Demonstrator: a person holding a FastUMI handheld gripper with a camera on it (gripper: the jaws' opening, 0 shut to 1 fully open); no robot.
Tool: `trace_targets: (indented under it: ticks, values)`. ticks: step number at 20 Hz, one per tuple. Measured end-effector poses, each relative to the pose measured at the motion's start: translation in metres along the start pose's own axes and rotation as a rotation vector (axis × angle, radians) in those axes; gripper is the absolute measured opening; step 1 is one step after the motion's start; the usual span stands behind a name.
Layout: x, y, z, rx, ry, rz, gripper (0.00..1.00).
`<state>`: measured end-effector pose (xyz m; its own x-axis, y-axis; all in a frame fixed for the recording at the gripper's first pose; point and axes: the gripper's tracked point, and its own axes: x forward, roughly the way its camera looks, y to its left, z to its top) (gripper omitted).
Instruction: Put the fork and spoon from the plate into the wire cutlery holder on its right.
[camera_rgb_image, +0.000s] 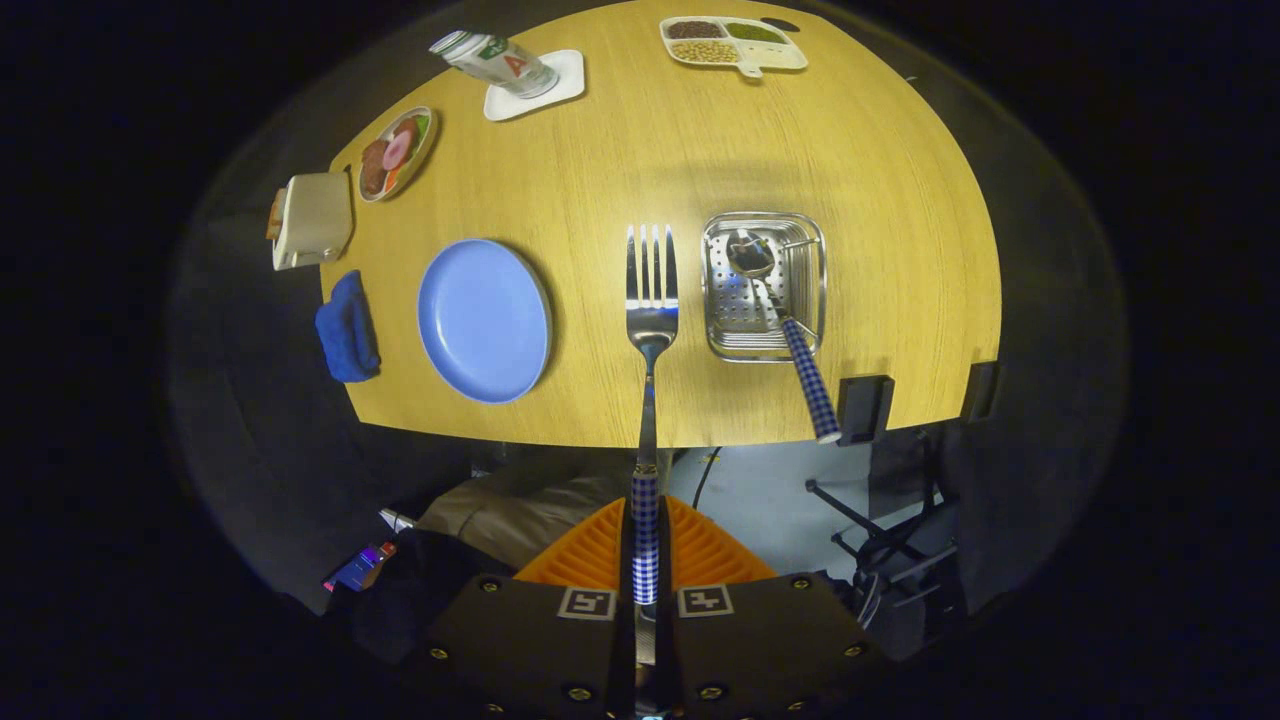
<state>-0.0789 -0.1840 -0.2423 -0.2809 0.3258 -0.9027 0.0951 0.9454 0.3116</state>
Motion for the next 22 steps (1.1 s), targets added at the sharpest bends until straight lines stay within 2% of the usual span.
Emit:
trace_targets:
  ticks: [3,8,14,22]
  values:
    - [0.003,-0.009,0.002,0.038,0.034,0.0,0.08]
    - [0.006,-0.029,0.007,0.072,0.134,-0.058,0.08]
    - [0.034,-0.035,0.02,0.11,0.236,-0.107,0.08]
    - [0.041,-0.033,0.05,0.096,0.339,-0.15,0.08]
